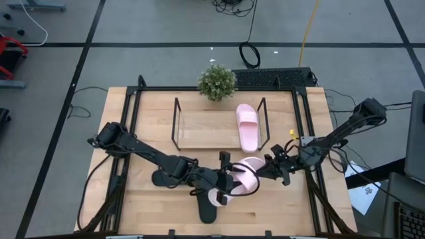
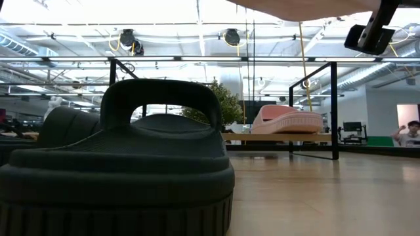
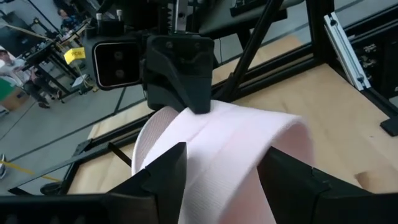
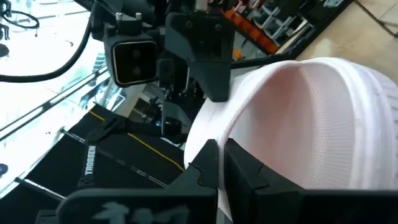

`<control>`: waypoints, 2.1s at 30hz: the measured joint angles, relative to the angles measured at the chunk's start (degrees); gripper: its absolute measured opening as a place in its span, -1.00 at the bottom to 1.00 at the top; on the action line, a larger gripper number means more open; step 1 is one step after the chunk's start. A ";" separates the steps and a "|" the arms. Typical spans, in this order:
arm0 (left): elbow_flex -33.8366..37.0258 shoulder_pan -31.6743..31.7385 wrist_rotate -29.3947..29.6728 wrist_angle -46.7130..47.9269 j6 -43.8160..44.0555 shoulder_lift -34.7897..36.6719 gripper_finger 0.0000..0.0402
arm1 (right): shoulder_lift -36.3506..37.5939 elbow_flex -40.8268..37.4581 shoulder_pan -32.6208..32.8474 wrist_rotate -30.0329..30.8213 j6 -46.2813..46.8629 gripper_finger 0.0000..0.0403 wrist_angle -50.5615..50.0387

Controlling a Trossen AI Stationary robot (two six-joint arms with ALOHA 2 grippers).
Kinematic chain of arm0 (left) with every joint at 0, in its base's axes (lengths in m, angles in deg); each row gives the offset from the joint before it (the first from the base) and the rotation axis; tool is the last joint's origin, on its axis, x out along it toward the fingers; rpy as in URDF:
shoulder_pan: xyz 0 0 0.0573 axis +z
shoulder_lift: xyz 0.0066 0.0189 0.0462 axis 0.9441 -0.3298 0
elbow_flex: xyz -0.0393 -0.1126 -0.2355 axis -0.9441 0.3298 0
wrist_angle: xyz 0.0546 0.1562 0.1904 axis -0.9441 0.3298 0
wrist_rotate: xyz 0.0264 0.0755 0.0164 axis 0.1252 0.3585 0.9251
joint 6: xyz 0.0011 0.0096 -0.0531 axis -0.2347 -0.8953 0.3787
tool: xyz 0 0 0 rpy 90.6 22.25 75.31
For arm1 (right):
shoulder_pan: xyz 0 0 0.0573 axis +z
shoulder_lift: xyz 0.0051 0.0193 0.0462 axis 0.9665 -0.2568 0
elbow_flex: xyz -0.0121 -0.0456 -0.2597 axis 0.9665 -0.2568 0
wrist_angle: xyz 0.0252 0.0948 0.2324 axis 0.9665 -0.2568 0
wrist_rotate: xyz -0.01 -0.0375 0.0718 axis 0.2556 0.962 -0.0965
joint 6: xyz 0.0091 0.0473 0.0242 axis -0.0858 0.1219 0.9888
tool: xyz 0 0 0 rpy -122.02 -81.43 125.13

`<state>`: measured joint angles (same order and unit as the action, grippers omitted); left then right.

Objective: Pick and place slides into the shelf
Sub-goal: Put the pink slides on the shelf

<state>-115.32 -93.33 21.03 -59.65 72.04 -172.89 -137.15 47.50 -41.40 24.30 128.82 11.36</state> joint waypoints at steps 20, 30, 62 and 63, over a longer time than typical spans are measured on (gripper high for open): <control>-0.05 -1.03 6.25 1.83 -0.55 -0.01 -0.98 | -2.09 0.02 0.43 -4.11 -2.96 -0.74 5.03; 0.11 -7.25 24.63 15.02 8.49 3.41 -0.99 | -1.08 0.19 0.98 -5.52 -10.54 -0.51 8.12; 0.00 15.97 29.51 20.22 31.81 -1.58 -1.00 | 1.02 0.09 7.23 -4.44 -38.85 -0.48 20.52; 0.00 16.28 29.53 19.77 31.23 -2.50 -1.00 | 1.06 0.09 7.34 -4.40 -38.99 -0.48 20.39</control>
<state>-115.32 -77.05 50.56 -39.88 103.27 -175.38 -136.10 47.58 -34.06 19.90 89.83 31.74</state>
